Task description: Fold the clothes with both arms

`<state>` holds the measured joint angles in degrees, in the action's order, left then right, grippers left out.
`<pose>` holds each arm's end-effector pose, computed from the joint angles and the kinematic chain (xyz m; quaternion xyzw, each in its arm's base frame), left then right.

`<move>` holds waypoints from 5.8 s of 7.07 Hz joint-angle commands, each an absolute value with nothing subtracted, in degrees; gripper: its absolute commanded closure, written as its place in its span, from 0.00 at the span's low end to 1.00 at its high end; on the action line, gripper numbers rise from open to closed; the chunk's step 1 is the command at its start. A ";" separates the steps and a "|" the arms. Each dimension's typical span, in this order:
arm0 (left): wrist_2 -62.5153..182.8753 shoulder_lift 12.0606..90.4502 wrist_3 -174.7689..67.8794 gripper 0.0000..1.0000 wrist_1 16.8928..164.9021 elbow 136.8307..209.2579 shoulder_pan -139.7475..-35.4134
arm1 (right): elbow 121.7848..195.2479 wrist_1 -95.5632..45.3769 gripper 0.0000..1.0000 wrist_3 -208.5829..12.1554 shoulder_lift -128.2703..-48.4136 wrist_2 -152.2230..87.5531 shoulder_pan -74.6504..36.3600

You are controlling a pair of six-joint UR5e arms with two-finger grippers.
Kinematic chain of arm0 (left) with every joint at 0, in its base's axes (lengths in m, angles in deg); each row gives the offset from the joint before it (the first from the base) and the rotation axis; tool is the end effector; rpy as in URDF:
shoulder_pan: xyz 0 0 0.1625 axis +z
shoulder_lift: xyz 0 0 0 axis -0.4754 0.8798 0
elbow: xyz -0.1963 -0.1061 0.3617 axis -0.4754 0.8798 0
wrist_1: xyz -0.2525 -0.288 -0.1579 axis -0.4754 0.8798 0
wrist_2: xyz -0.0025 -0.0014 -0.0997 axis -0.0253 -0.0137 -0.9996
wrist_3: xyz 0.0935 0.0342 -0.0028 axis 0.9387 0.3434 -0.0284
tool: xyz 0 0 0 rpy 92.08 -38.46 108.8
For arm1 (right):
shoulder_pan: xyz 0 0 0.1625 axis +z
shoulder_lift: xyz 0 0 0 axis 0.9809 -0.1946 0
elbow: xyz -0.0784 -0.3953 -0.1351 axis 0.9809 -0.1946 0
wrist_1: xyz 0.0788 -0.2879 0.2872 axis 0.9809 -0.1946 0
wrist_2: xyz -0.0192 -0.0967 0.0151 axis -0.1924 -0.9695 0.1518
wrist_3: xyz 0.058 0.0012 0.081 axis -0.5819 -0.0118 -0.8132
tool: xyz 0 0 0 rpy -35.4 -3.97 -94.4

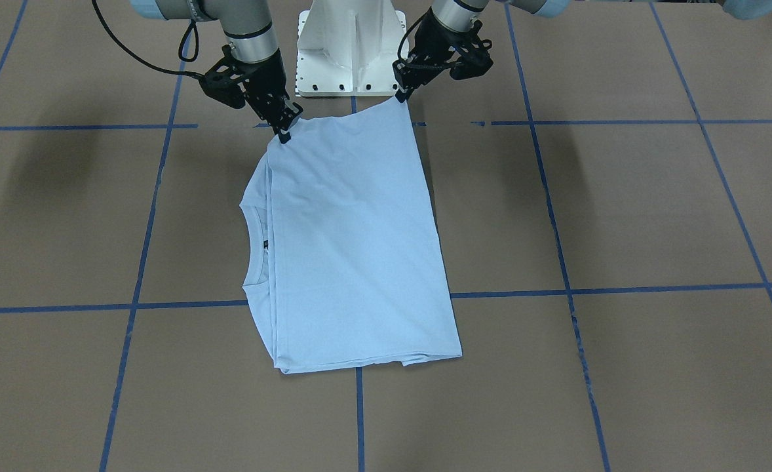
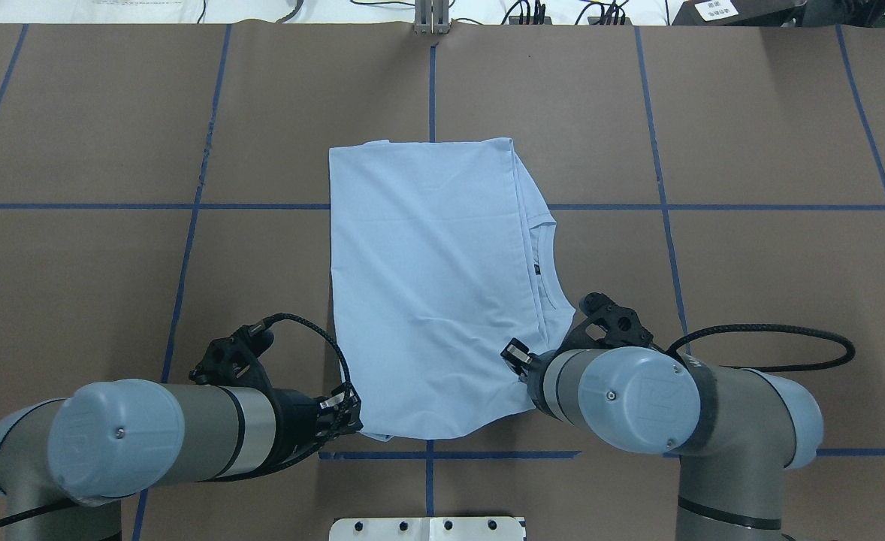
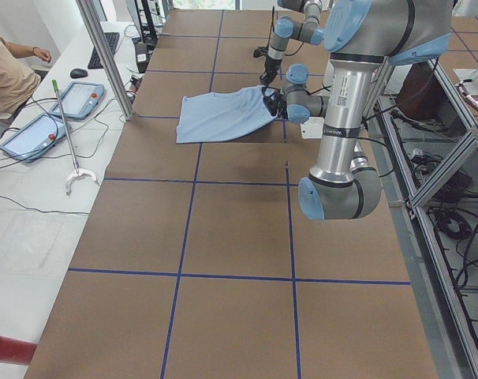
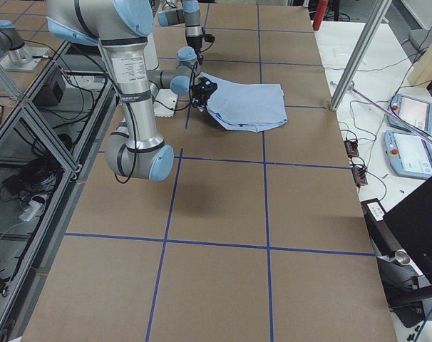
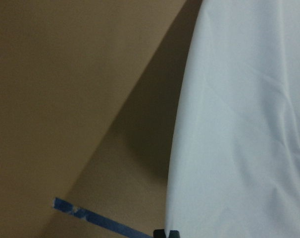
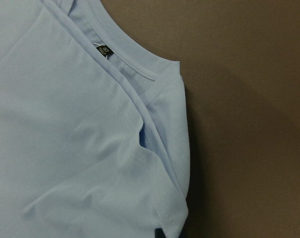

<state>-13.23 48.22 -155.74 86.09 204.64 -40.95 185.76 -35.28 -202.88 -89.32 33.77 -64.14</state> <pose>0.4652 -0.2316 0.2122 -0.1076 0.5683 -0.2527 0.7757 -0.4836 -0.2657 0.2480 -0.0567 -0.4382 0.3522 0.8251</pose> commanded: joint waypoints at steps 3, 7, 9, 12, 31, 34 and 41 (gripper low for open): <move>-13.47 51.52 -151.16 1.00 81.76 208.91 -51.03 | 189.83 -34.92 1.00 -205.90 -87.73 34.55 -56.23; -13.30 57.48 -144.37 1.00 82.90 196.01 -60.54 | 167.62 -30.30 1.00 -203.09 -74.11 41.94 -44.16; -12.86 59.26 -141.04 1.00 87.96 188.38 -62.48 | 156.62 -22.63 1.00 -203.00 -70.49 44.73 -41.53; -12.68 67.57 -131.05 0.87 99.21 166.80 -68.53 | 141.79 -17.91 0.69 -199.41 -63.12 45.80 -40.02; -49.92 45.47 -27.88 0.26 73.50 172.28 -117.48 | 157.89 -41.37 0.00 -82.04 -101.51 76.74 9.89; -50.12 39.79 -29.31 0.01 73.05 170.92 -117.51 | 161.74 -44.06 0.00 -81.10 -104.99 75.69 10.17; -50.21 37.29 -37.84 0.00 74.81 173.39 -117.15 | 164.57 -43.71 0.00 -81.89 -112.66 76.48 9.64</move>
